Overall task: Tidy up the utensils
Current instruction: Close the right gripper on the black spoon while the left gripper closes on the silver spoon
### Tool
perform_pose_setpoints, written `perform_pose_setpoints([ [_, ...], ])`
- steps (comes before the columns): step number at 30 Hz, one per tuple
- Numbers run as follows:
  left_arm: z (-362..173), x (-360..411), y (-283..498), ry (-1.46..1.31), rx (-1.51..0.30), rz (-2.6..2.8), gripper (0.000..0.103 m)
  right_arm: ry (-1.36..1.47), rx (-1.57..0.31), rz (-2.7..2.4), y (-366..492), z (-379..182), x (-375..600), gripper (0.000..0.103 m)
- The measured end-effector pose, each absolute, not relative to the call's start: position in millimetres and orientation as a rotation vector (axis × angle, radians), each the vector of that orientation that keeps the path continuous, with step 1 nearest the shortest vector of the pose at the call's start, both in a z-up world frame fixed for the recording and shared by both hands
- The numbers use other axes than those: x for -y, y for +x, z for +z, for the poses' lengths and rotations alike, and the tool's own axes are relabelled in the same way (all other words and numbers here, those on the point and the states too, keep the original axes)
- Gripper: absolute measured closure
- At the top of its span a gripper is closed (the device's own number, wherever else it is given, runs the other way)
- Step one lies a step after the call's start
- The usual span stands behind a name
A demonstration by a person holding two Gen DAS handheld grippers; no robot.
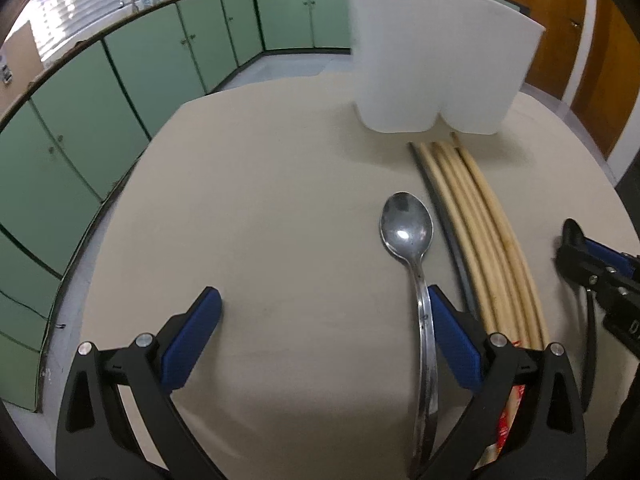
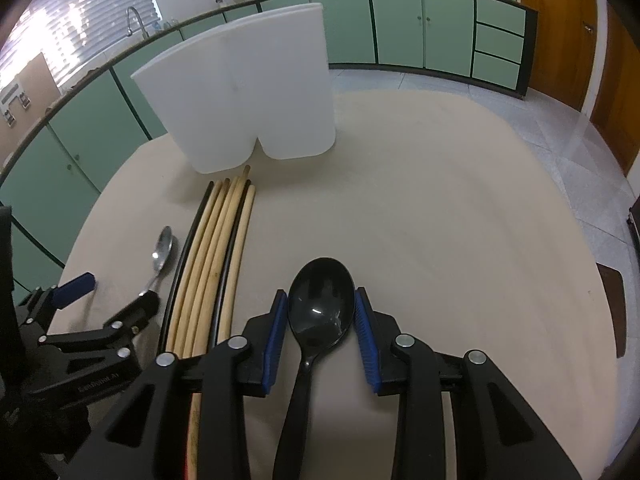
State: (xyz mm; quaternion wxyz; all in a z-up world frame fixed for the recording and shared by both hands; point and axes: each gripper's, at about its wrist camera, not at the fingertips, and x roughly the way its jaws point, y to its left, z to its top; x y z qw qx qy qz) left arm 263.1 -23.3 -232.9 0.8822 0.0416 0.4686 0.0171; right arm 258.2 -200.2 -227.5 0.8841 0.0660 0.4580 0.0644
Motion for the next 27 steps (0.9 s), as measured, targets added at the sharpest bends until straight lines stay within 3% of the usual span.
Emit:
perform_pose_setpoints([
  [9, -218, 21, 266, 0.035, -0.963, -0.003, 0.007, 0.122, -0.954, 0.134, 261, -227, 197, 0.069],
  [12, -214, 28, 276, 0.048, -0.951, -0.010, 0.006, 0.130, -0.957, 0.130, 262, -227, 199, 0.062],
  [23, -228, 38, 320, 0.068, -0.996, -0.002, 0.007, 0.148, -0.990, 0.141, 271, -228, 201, 0.061],
  [25, -227, 37, 319, 0.057, -0.990, -0.019, 0.016, 0.143, -0.992, 0.137, 273, -229, 200, 0.061],
  [27, -225, 34, 316, 0.051, -0.982, -0.042, 0.034, 0.128, -0.994, 0.129, 274, -229, 197, 0.061],
])
